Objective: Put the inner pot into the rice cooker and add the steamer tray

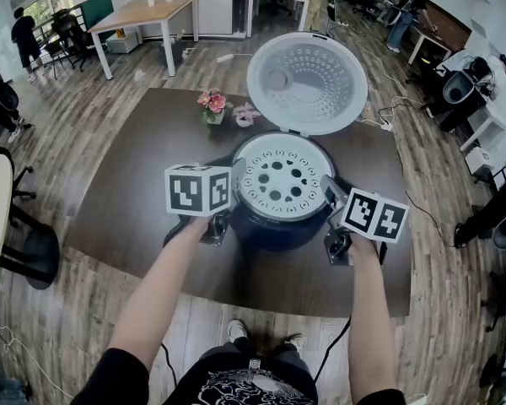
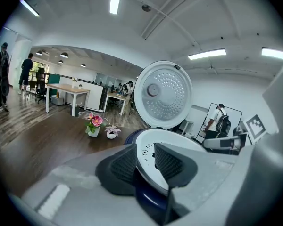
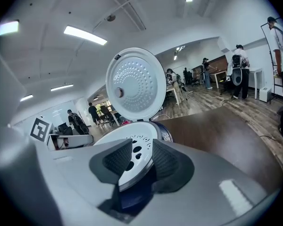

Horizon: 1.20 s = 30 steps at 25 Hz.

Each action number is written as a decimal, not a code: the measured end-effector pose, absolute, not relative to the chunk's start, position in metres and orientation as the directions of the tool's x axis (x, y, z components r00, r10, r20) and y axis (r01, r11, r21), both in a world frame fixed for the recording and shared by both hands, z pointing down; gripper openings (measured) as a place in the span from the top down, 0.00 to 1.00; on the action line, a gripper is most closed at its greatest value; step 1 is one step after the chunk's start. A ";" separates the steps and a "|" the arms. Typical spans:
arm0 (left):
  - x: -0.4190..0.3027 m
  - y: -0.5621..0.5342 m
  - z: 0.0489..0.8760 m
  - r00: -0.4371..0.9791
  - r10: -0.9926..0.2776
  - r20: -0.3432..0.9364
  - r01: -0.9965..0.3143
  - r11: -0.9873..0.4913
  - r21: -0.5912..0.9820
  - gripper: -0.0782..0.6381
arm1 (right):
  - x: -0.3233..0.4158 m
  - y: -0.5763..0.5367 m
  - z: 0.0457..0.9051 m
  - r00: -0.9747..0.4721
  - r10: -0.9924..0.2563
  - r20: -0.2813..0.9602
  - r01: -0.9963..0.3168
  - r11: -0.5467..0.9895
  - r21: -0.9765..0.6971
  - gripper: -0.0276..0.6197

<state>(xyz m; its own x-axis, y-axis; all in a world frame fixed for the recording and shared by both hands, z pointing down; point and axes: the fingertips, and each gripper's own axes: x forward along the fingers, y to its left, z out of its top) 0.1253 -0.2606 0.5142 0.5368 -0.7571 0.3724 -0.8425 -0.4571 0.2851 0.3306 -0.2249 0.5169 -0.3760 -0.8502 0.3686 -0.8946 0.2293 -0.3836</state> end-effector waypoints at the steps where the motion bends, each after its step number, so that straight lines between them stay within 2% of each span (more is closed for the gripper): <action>1: 0.126 -0.260 0.514 0.539 -0.758 0.368 -0.842 -0.461 0.281 0.71 | 0.329 -0.225 0.517 -0.380 -0.850 0.365 -0.894 0.236 -0.381 0.74; 14: 0.130 -0.243 0.499 0.550 -0.764 0.338 -0.835 -0.500 0.228 0.70 | 0.333 -0.207 0.498 -0.359 -0.874 0.328 -0.909 0.247 -0.336 0.73; 24: 0.175 -0.222 0.474 0.612 -0.743 0.270 -0.789 -0.599 0.139 0.70 | 0.357 -0.185 0.474 -0.309 -0.918 0.249 -0.937 0.249 -0.246 0.73; 30: 0.214 -0.208 0.464 0.629 -0.736 0.251 -0.771 -0.631 0.079 0.73 | 0.382 -0.171 0.464 -0.292 -0.932 0.215 -0.947 0.250 -0.203 0.79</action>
<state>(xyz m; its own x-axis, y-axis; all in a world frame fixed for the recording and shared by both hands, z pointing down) 0.2144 -0.2081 0.4644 0.6285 -0.7363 0.2508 -0.7713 -0.6315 0.0792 0.3823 -0.1706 0.4644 -0.2924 -0.9318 0.2149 -0.9467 0.2504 -0.2026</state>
